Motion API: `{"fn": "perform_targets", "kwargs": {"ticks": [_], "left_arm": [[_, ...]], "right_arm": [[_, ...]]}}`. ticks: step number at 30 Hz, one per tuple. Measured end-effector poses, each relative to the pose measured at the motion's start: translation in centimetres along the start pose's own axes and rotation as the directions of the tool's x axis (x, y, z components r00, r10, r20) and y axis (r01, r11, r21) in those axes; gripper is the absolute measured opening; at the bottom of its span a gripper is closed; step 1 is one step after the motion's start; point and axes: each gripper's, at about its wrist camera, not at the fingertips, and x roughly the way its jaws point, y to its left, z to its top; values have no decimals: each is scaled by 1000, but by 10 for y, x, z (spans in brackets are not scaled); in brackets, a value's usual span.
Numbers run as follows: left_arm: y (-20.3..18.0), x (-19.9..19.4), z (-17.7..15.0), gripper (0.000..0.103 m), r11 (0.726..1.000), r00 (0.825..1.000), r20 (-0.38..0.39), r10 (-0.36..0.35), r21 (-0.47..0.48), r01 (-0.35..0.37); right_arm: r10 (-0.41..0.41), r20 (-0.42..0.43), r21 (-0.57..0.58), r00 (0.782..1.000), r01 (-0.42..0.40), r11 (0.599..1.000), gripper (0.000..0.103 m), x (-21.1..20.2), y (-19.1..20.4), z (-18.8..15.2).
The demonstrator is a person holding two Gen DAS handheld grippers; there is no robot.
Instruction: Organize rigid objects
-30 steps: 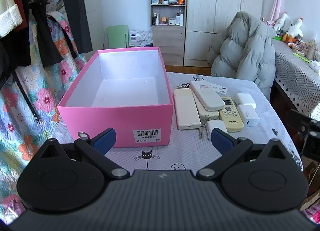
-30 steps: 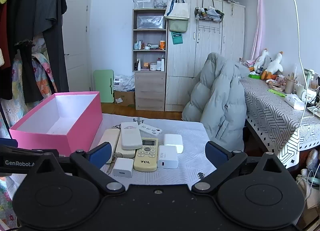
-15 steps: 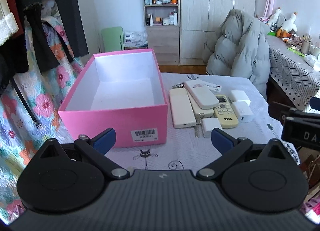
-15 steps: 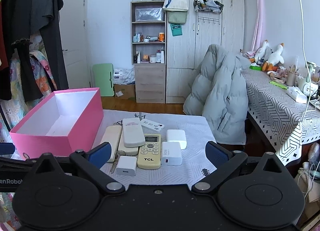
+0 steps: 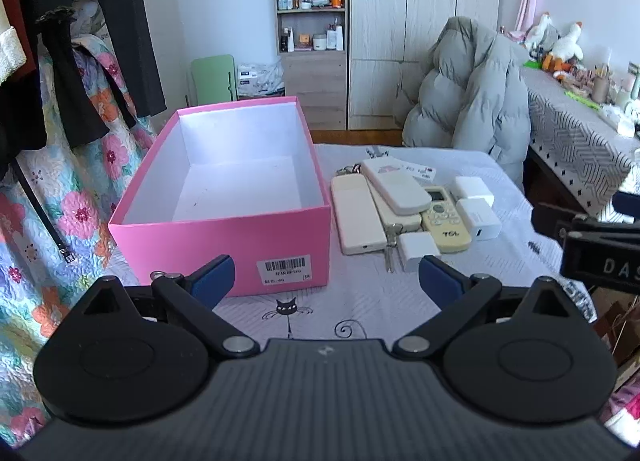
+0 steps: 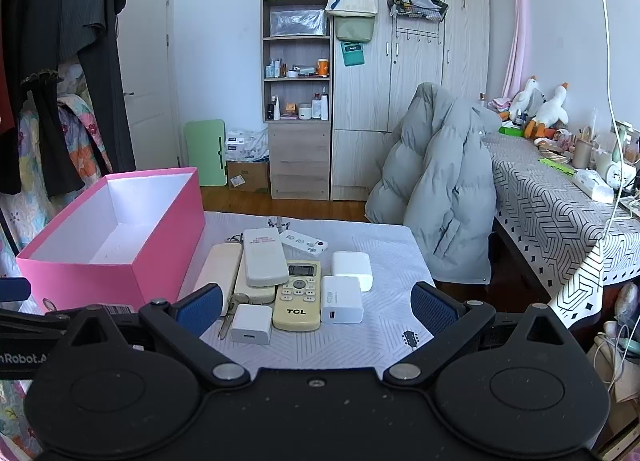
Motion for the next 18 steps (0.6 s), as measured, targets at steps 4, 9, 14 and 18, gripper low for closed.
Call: {"fn": "perform_targets", "kwargs": {"ticks": [4, 9, 14, 18], "left_arm": [[4, 5, -2, 100, 999, 1000, -16, 18, -34, -19], [13, 11, -2, 102, 994, 997, -33, 65, -82, -68], [14, 8, -3, 103, 990, 994, -9, 113, -82, -113], [13, 12, 1, 103, 986, 988, -74, 134, -86, -140]], "right_arm": [[0, -2, -2, 1000, 0, 1000, 102, 0, 0, -1], [-5, -11, 0, 1000, 5, 1000, 102, 2, -1, -2], [-7, -20, 3, 1000, 7, 1000, 102, 4, -2, -2], [-9, -26, 0, 1000, 9, 1000, 102, 5, -2, -3]]}}
